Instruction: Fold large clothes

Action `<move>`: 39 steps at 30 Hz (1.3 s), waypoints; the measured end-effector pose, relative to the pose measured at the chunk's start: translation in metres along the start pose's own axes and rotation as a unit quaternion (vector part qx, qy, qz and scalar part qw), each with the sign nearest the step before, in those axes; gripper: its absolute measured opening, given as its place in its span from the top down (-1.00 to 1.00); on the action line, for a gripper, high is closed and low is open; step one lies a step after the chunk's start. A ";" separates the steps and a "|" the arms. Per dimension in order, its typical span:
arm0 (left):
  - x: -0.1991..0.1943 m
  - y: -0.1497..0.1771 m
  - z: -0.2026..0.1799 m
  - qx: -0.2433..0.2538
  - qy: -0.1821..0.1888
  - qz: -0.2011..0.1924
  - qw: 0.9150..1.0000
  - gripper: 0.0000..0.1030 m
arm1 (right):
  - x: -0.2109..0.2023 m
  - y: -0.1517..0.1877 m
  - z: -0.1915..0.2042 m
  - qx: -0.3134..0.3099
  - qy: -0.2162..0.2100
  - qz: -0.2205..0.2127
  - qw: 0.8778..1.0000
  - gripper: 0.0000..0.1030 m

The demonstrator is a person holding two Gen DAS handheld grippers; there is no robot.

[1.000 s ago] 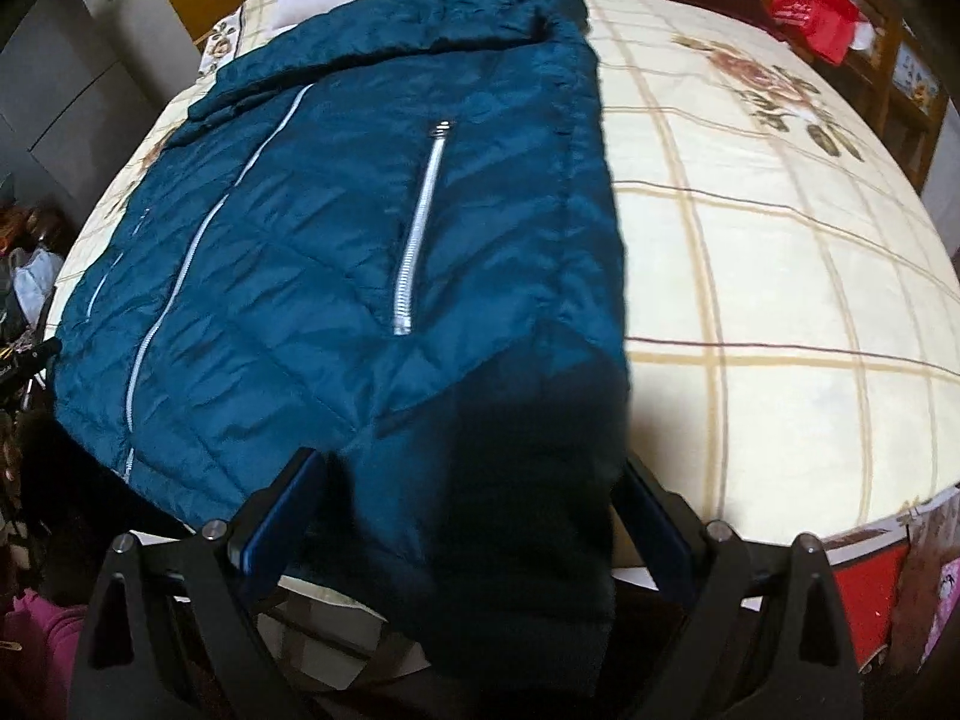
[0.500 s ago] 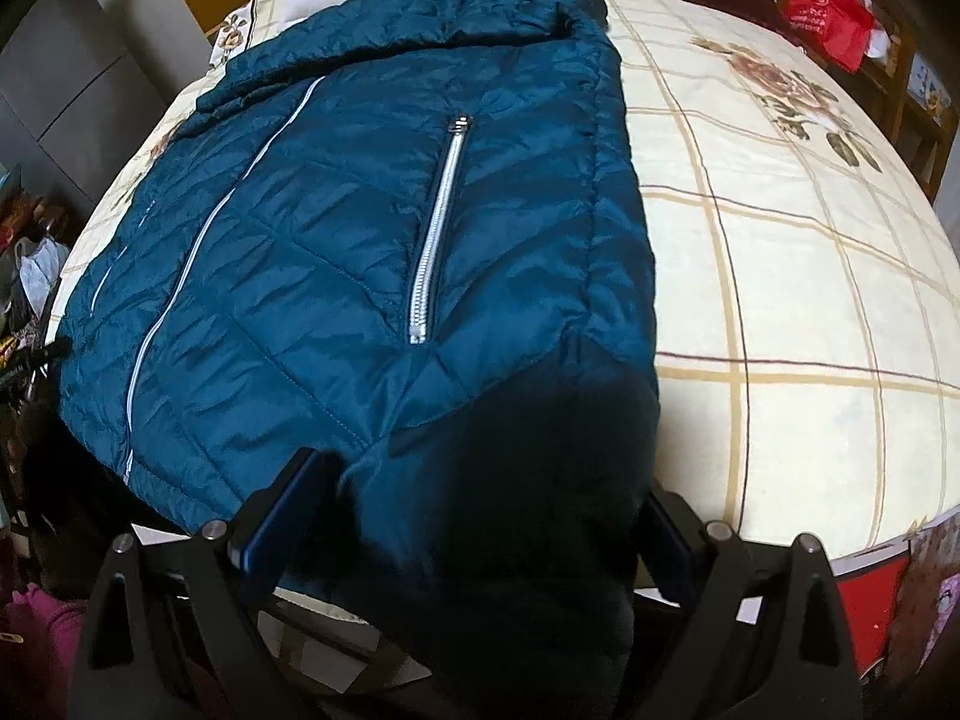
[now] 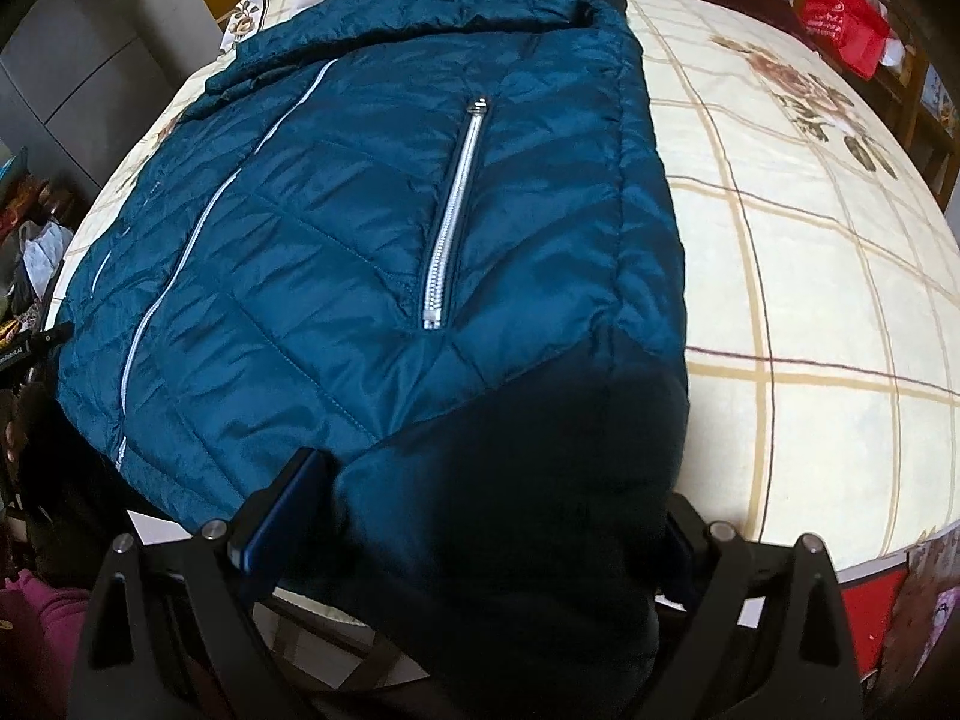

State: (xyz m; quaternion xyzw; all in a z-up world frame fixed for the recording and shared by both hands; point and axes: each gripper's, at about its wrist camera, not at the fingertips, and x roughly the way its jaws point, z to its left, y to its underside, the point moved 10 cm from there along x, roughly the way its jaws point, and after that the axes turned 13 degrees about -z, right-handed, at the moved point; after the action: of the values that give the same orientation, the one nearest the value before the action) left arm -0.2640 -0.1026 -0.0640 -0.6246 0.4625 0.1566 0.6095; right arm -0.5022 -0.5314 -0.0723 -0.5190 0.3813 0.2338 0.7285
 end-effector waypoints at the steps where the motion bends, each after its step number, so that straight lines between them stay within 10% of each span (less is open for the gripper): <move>1: 0.000 0.000 0.000 0.003 -0.002 -0.001 1.000 0.20 | 0.000 0.000 0.000 0.001 -0.001 0.000 1.000 -0.91; 16: 0.001 0.000 -0.001 0.011 -0.010 -0.005 1.000 0.18 | -0.002 0.000 0.001 -0.004 -0.013 -0.010 1.000 -0.89; 18: 0.000 0.000 -0.004 0.018 -0.005 -0.005 1.000 0.40 | -0.009 -0.005 0.005 -0.006 -0.023 -0.025 0.999 -0.05; 21: -0.008 -0.005 -0.017 0.038 0.013 -0.021 0.999 1.00 | -0.025 -0.019 0.010 -0.008 -0.051 -0.063 0.997 0.54; 39: -0.055 -0.189 -0.039 -0.050 0.075 -0.172 0.981 1.00 | -0.095 -0.191 0.000 0.037 -0.100 -0.248 0.963 0.64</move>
State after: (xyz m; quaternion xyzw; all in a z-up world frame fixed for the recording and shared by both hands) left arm -0.1616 -0.1492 0.1026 -0.7343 0.3838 0.0250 0.5593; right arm -0.4184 -0.5935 0.1137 -0.5442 0.1745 0.0825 0.8164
